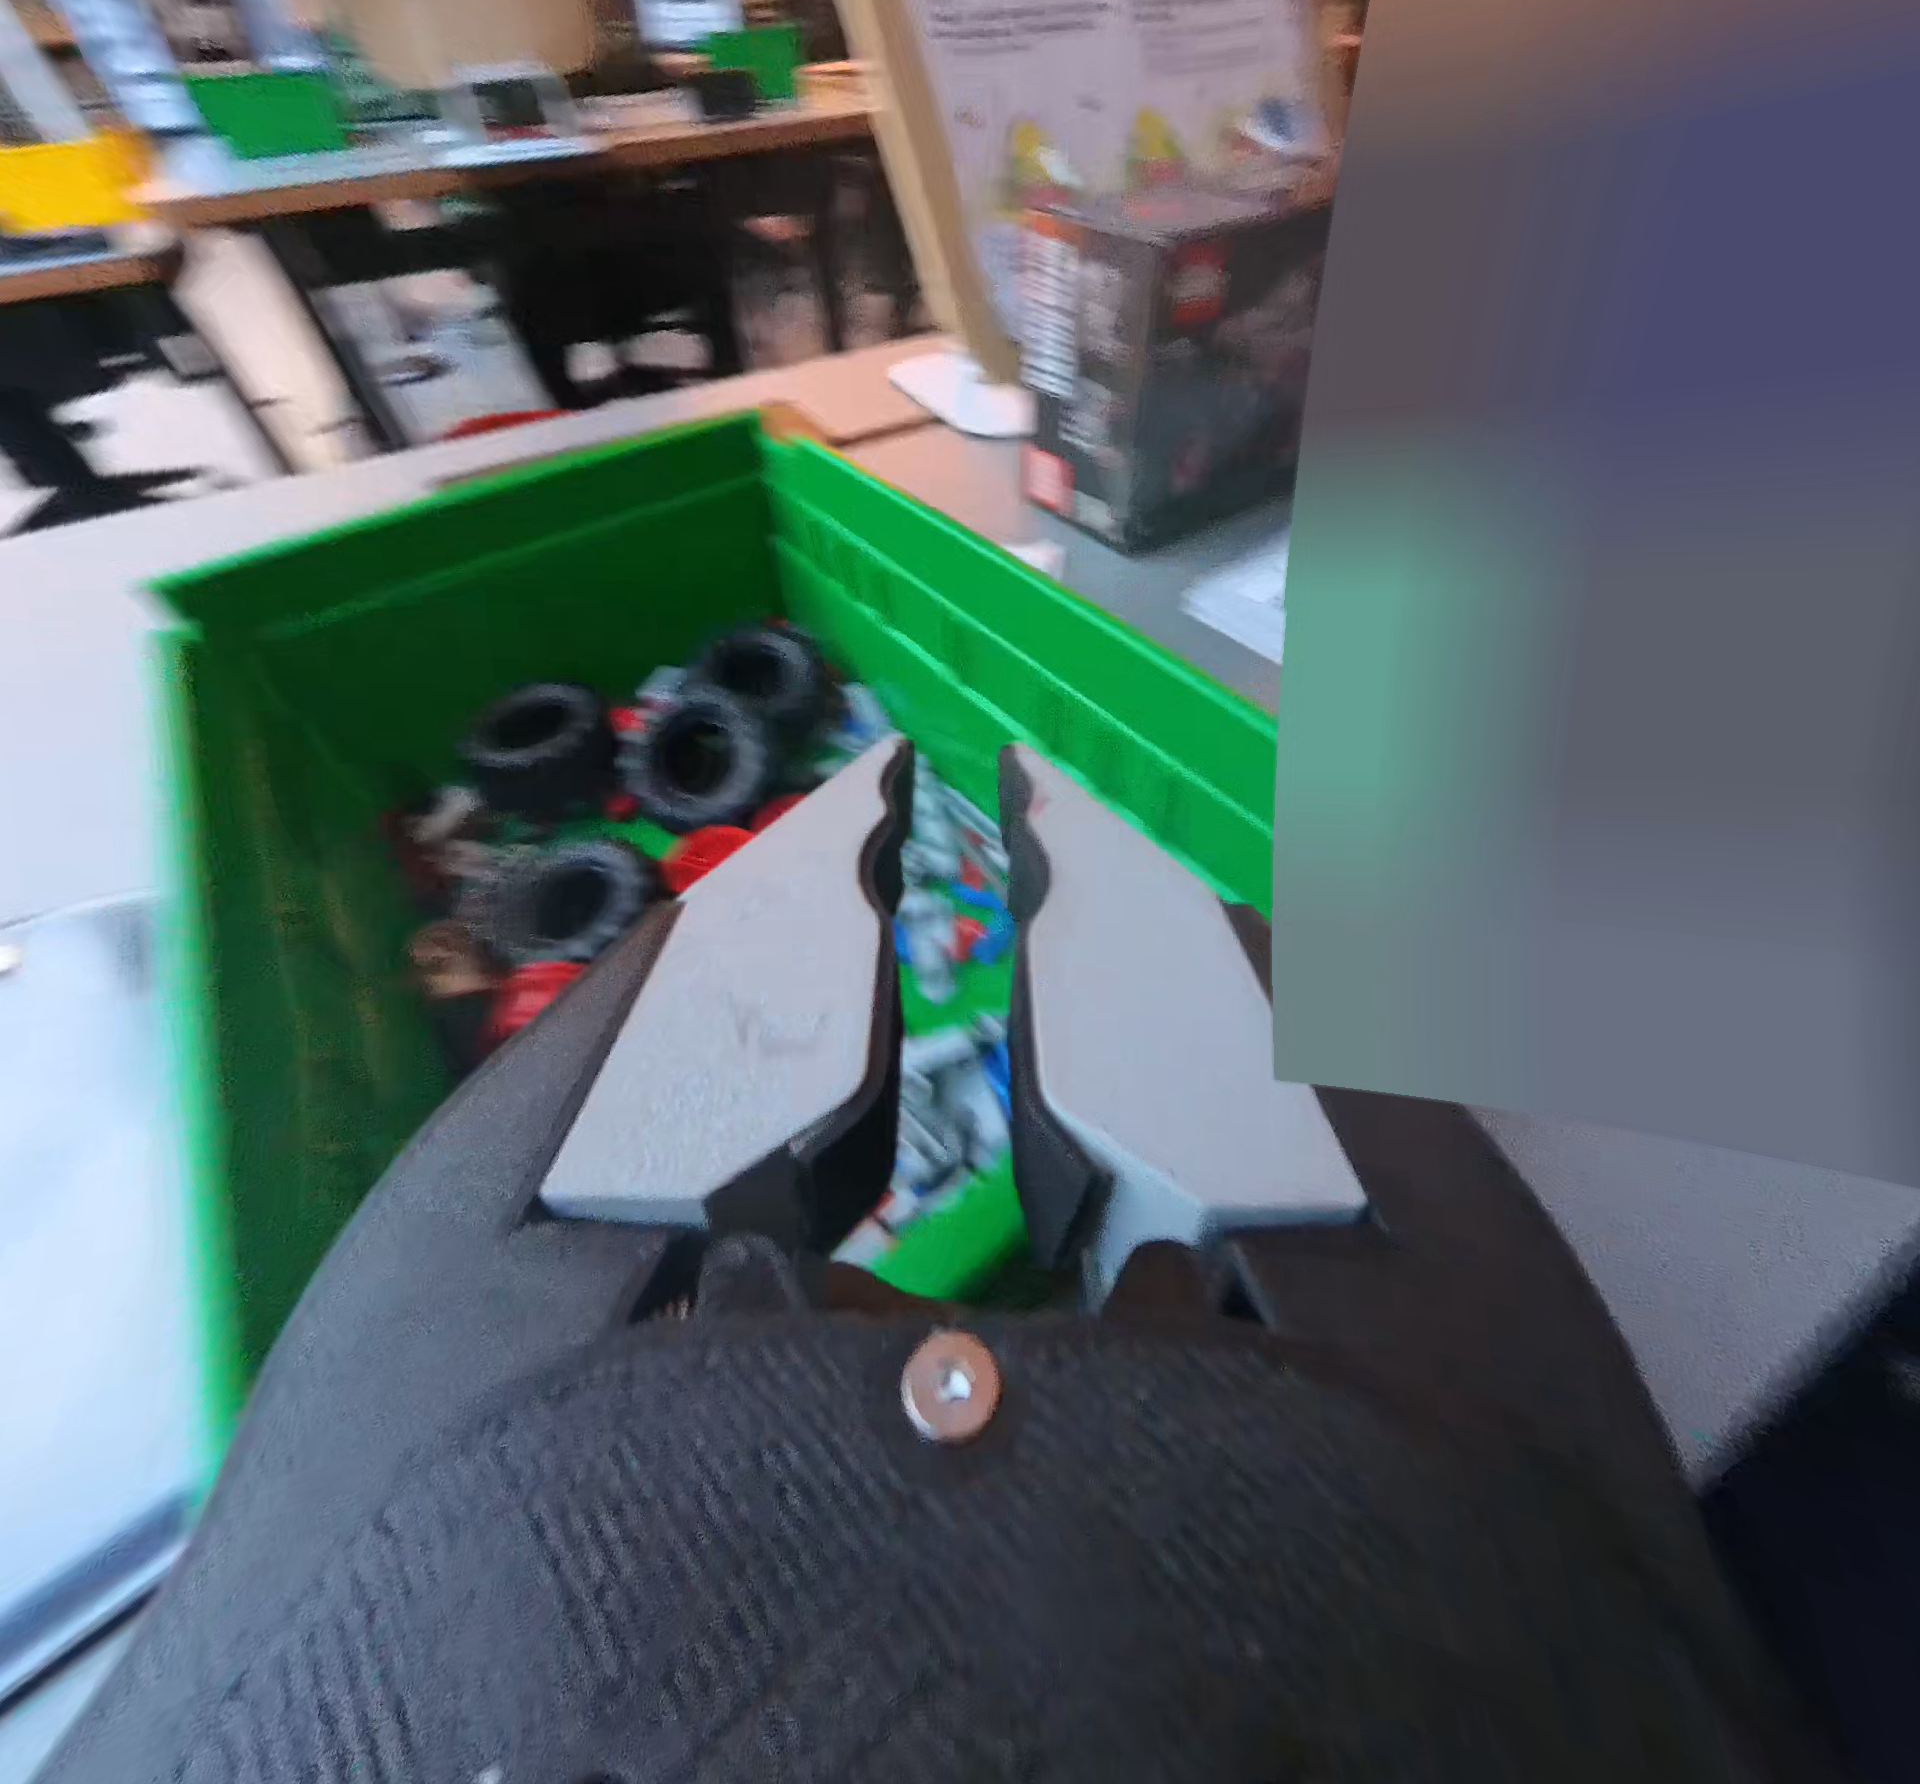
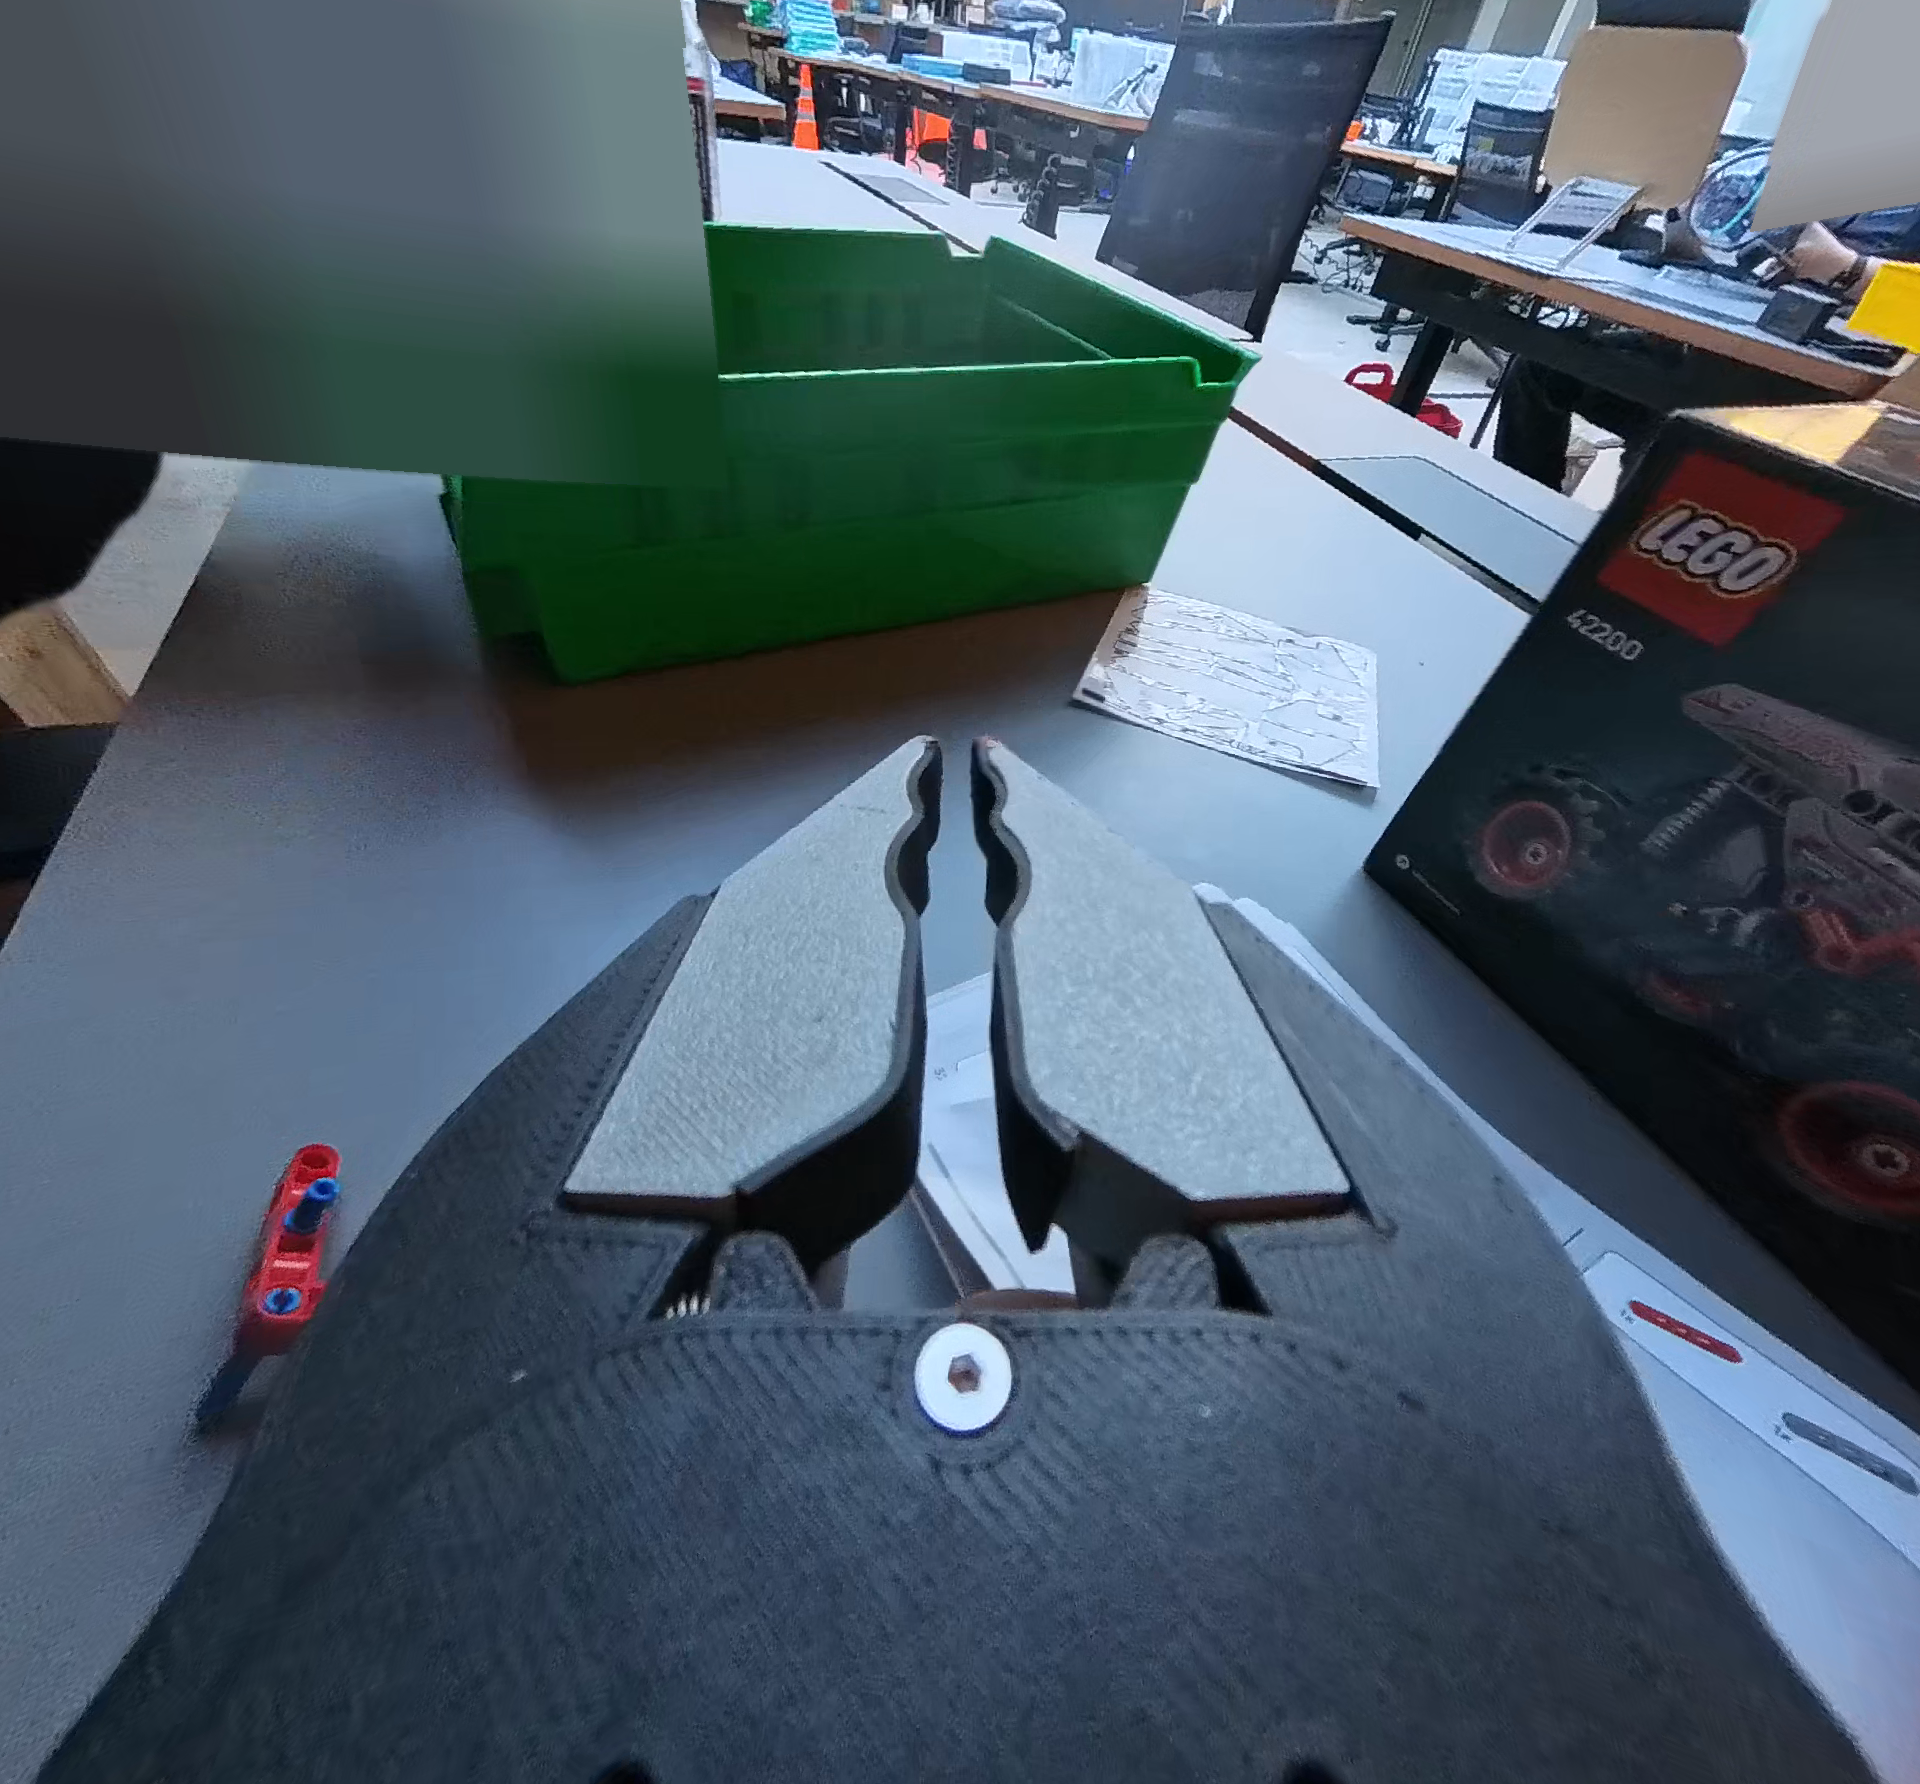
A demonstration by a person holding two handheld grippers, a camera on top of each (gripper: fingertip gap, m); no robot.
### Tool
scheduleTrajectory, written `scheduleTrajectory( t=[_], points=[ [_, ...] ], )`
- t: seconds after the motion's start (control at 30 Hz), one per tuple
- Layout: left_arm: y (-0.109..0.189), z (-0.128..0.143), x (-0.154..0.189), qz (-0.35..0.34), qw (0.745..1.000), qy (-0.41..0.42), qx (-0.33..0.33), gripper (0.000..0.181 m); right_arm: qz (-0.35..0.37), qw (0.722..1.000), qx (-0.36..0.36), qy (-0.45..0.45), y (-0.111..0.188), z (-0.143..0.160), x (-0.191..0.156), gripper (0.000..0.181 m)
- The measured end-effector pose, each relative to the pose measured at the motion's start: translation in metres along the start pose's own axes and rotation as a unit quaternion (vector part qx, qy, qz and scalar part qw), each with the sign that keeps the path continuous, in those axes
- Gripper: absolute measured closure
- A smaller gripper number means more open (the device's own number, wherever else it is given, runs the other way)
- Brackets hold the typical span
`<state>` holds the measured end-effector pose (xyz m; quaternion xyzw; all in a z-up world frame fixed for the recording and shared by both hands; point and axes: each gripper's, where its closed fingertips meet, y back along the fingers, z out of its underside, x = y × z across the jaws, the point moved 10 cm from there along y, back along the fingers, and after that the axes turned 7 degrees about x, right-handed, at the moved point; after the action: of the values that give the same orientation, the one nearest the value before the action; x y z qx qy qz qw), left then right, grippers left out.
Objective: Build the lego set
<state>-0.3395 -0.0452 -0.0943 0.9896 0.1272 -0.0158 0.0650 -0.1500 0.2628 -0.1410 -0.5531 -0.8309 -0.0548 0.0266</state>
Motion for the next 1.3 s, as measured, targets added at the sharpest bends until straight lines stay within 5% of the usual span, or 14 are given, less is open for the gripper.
scheduleTrajectory(
  t=[0.1,0.17,0.23,0.37,0.43,0.5,0.57,0.63,0.77,0.9,1.0,1.1,1.2,1.3],
  points=[
    [-0.028,-0.046,-0.023,-0.035,0.999,-0.009,-0.011,0.181,0.000,1.000,0.003,0.010,-0.001,-0.002,-0.004,0.181],
    [-0.067,-0.060,-0.040,-0.003,0.996,-0.001,-0.087,0.161,0.002,1.000,0.001,0.019,-0.002,-0.003,-0.006,0.181],
    [-0.116,-0.058,-0.060,0.018,0.985,0.011,-0.173,0.141,0.005,1.000,-0.004,0.030,-0.002,-0.003,-0.008,0.181],
    [-0.191,-0.019,-0.090,0.023,0.945,0.048,-0.324,0.135,0.005,0.999,-0.005,0.042,0.000,-0.004,-0.013,0.181],
    [-0.204,0.012,-0.095,0.024,0.903,0.027,-0.428,0.119,0.004,0.999,-0.006,0.045,0.001,-0.005,-0.014,0.181],
    [-0.203,0.022,-0.097,0.055,0.893,0.045,-0.444,0.121,0.002,0.999,-0.006,0.050,0.003,-0.006,-0.016,0.181],
    [-0.189,0.029,-0.093,0.102,0.857,0.041,-0.504,0.141,-0.001,0.998,-0.005,0.055,0.003,-0.007,-0.018,0.181],
    [-0.170,0.027,-0.091,0.123,0.827,0.012,-0.549,0.138,-0.005,0.998,-0.008,0.059,0.002,-0.007,-0.019,0.181],
    [-0.147,0.008,-0.095,0.142,0.827,-0.003,-0.545,0.123,-0.010,0.998,-0.013,0.063,0.000,-0.006,-0.020,0.181],
    [-0.158,-0.020,-0.108,0.082,0.886,-0.017,-0.456,0.135,-0.008,0.998,-0.014,0.062,-0.001,-0.006,-0.019,0.181],
    [-0.185,-0.020,-0.110,0.060,0.905,-0.021,-0.420,0.133,-0.005,0.998,-0.016,0.060,-0.003,-0.005,-0.018,0.181],
    [-0.218,-0.007,-0.108,0.058,0.909,-0.044,-0.411,0.122,-0.002,0.998,-0.020,0.062,-0.003,-0.004,-0.018,0.181],
    [-0.238,0.015,-0.102,0.084,0.893,-0.095,-0.431,0.148,0.001,0.998,-0.019,0.067,-0.003,-0.005,-0.019,0.181],
    [-0.239,0.023,-0.102,0.080,0.870,-0.099,-0.476,0.145,0.004,0.997,-0.017,0.069,-0.001,-0.006,-0.019,0.181]
  ],
)
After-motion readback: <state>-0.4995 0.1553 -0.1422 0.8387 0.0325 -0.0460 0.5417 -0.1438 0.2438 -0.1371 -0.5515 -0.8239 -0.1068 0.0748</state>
